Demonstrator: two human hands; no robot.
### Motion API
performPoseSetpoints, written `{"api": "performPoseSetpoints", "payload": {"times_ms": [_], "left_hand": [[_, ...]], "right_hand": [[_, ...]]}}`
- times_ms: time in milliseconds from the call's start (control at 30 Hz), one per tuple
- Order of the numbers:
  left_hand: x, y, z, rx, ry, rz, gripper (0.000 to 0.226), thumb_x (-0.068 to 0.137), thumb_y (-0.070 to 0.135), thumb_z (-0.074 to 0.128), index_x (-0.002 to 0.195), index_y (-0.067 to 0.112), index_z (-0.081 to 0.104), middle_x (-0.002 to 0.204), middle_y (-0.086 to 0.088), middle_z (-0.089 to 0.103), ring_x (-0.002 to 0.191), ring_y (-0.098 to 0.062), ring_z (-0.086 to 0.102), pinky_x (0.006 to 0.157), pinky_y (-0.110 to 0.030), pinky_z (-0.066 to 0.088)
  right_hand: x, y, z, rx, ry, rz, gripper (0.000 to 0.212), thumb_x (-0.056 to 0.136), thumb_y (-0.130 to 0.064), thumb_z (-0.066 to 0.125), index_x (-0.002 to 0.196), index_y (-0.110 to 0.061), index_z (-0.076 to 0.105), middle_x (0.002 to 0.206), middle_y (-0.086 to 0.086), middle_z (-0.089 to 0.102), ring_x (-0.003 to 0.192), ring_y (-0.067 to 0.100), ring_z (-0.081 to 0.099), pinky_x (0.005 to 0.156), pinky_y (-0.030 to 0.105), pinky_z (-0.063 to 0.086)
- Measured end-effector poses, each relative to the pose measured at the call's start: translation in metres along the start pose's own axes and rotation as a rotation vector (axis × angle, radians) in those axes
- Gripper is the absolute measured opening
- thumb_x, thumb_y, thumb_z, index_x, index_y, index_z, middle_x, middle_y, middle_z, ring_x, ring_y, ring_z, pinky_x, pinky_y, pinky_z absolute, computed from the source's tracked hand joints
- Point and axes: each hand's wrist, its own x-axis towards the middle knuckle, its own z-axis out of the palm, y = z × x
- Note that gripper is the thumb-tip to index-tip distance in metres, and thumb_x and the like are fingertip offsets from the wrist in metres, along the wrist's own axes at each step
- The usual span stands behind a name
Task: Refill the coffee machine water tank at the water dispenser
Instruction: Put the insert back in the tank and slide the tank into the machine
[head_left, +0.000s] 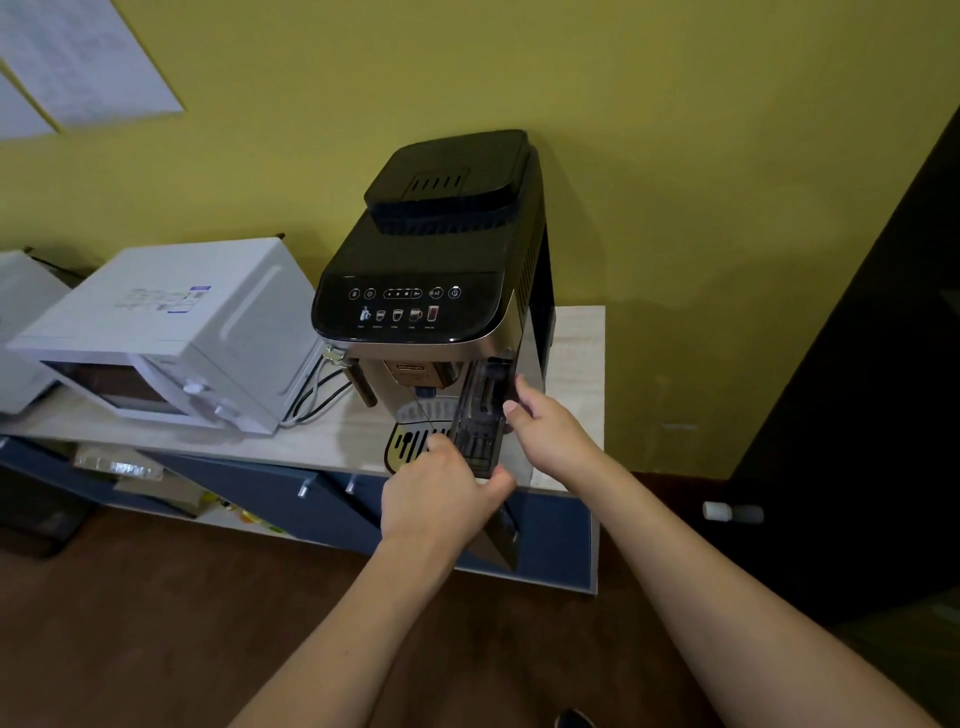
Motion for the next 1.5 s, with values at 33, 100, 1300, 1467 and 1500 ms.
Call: {"api": "performPoseSetpoints", "payload": {"times_ms": [33,100,1300,1467,1500], "left_hand": [[0.0,0.0,0.0,0.0,-0.002,-0.005,0.047,0.085,0.058,0.049,0.096,0.013,0.043,0.079,-0.001,0.057,0.069,-0.021,0.05,0.058,-0.03,0.036],[0.001,0.0,0.0,-0.006,-0.011,-0.008,0.048,0.084,0.059,0.049,0.095,0.013,0.044,0.077,0.0,0.058,0.068,-0.021,0.052,0.057,-0.03,0.037],[0.012,0.005,0.002,-0.035,-0.039,-0.003,0.047,0.085,0.06,0.049,0.094,0.016,0.034,0.062,0.006,0.039,0.064,-0.018,0.047,0.053,-0.028,0.034],[0.029,0.007,0.006,-0.042,-0.046,0.01,0.049,0.085,0.061,0.048,0.098,0.014,0.039,0.063,0.004,0.043,0.063,-0.021,0.053,0.052,-0.028,0.039],[0.034,0.007,0.006,-0.045,-0.048,0.01,0.05,0.085,0.061,0.048,0.099,0.013,0.04,0.063,0.004,0.042,0.064,-0.021,0.052,0.053,-0.029,0.04]], "right_hand": [[0.0,0.001,0.0,0.018,-0.005,0.003,0.056,0.106,-0.033,0.037,0.158,-0.028,0.017,0.163,0.002,0.028,0.147,0.023,0.032,0.117,0.041,0.03],[-0.001,0.002,-0.001,0.064,-0.019,0.007,0.056,0.106,-0.032,0.037,0.158,-0.031,0.016,0.163,0.0,0.026,0.147,0.023,0.03,0.117,0.04,0.03],[0.092,0.074,0.027,0.606,0.052,0.295,0.071,0.088,-0.077,0.028,0.152,-0.05,0.019,0.162,-0.004,0.029,0.149,0.025,0.024,0.121,0.056,0.02],[0.149,0.131,0.03,0.659,0.106,0.21,0.11,0.042,-0.104,0.042,0.142,-0.059,0.035,0.159,-0.007,0.037,0.147,0.024,0.031,0.118,0.057,0.024],[0.156,0.133,0.028,0.641,0.102,0.214,0.106,0.045,-0.104,0.04,0.141,-0.06,0.036,0.158,-0.007,0.039,0.146,0.025,0.033,0.118,0.057,0.026]]}}
